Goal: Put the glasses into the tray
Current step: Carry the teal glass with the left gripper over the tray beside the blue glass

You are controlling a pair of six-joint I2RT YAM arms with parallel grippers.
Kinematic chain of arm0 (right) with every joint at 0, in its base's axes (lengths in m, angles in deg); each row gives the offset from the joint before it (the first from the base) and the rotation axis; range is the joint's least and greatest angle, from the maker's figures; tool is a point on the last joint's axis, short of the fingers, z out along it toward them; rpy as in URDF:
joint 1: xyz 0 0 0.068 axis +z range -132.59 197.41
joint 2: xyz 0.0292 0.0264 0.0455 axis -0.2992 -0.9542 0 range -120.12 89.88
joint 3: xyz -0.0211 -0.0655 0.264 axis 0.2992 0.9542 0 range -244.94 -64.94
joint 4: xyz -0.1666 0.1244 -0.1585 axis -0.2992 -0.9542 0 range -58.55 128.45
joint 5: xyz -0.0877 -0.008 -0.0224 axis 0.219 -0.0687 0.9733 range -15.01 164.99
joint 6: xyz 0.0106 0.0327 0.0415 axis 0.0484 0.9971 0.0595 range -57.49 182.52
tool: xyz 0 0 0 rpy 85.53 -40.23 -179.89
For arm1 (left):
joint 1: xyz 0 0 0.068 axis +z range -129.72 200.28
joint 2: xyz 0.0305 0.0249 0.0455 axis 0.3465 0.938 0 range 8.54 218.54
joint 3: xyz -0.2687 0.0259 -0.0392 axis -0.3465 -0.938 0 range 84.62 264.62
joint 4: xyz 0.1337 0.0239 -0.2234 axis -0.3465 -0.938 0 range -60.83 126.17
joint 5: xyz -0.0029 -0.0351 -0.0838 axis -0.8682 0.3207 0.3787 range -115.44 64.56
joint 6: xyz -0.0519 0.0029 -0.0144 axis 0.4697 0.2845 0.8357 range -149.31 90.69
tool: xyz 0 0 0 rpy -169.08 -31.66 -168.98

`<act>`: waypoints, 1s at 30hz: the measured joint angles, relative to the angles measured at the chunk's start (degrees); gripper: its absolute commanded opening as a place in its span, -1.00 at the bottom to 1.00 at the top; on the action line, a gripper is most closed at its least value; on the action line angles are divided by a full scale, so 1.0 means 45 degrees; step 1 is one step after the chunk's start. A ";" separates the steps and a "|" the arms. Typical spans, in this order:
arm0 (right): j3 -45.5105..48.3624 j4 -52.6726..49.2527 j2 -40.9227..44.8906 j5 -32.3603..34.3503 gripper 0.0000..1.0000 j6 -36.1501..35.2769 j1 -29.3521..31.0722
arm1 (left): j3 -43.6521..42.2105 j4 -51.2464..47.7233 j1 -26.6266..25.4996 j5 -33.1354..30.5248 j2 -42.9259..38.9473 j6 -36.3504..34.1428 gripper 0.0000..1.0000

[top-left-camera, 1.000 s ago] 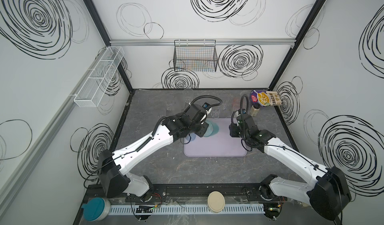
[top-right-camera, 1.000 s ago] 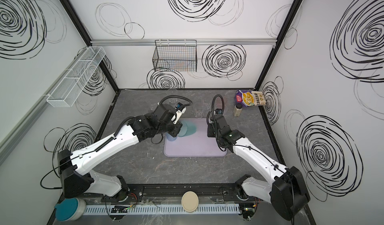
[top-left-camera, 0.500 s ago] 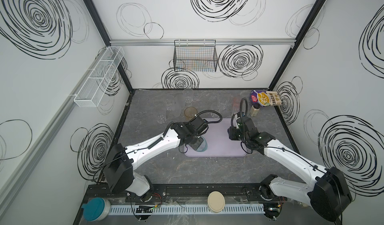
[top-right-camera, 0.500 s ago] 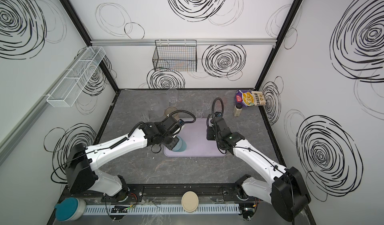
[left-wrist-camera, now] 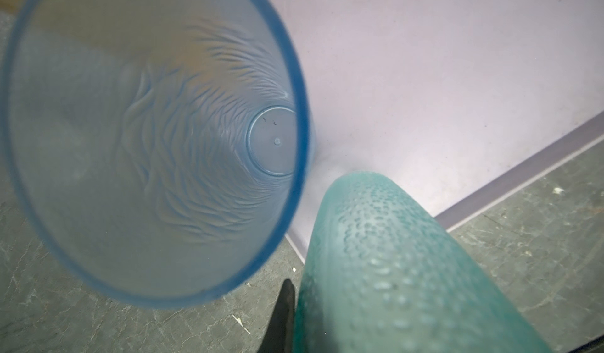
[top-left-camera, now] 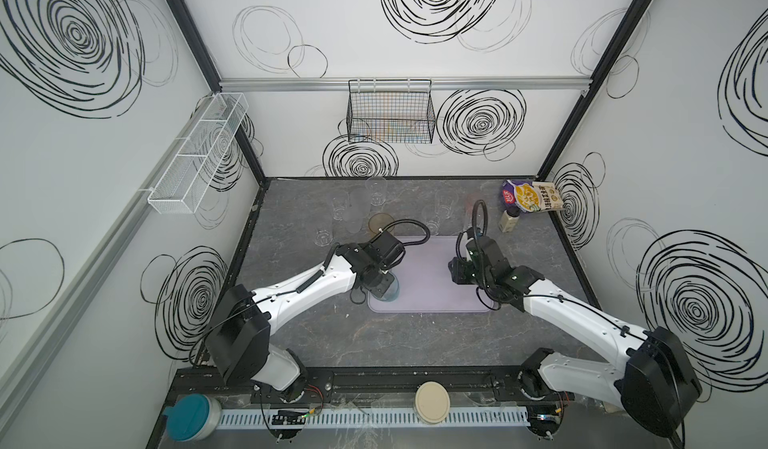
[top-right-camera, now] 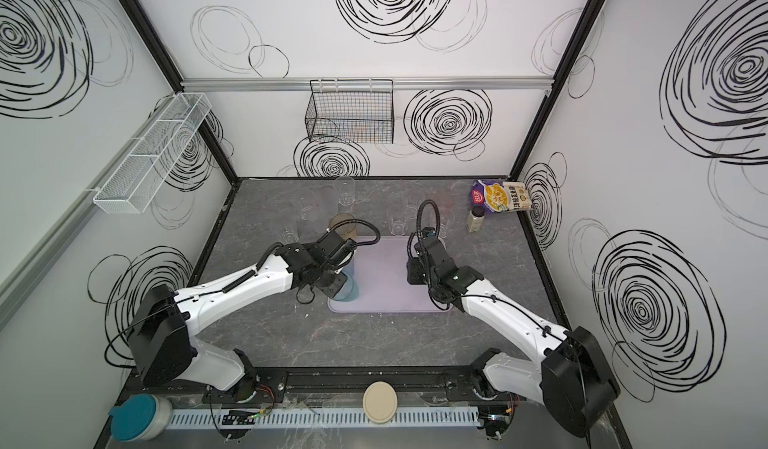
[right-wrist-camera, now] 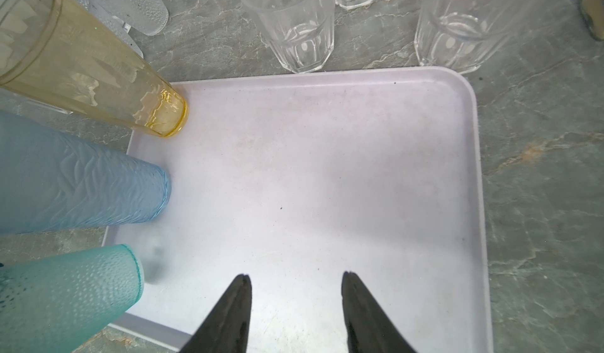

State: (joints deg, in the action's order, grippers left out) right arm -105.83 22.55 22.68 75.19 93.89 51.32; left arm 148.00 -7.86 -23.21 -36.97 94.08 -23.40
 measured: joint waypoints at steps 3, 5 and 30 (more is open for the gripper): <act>0.0000 0.0005 -0.0083 -0.0005 -0.01 0.0049 0.0053 | -0.0083 -0.0087 0.0005 -0.0228 0.0010 -0.0039 -1.00; 0.0005 0.0005 -0.0102 -0.0005 -0.01 0.0126 0.0063 | -0.0151 -0.0253 0.0000 -0.0423 0.0010 -0.0039 -1.00; 0.0092 0.0238 -0.1069 -0.0199 0.00 0.0427 0.0510 | -0.0495 -0.0233 0.0253 -0.0787 0.0097 0.0034 -0.19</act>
State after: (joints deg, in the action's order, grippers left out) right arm -105.41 23.62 17.87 74.30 95.81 53.62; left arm 145.77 -8.91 -22.07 -40.51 94.51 -23.25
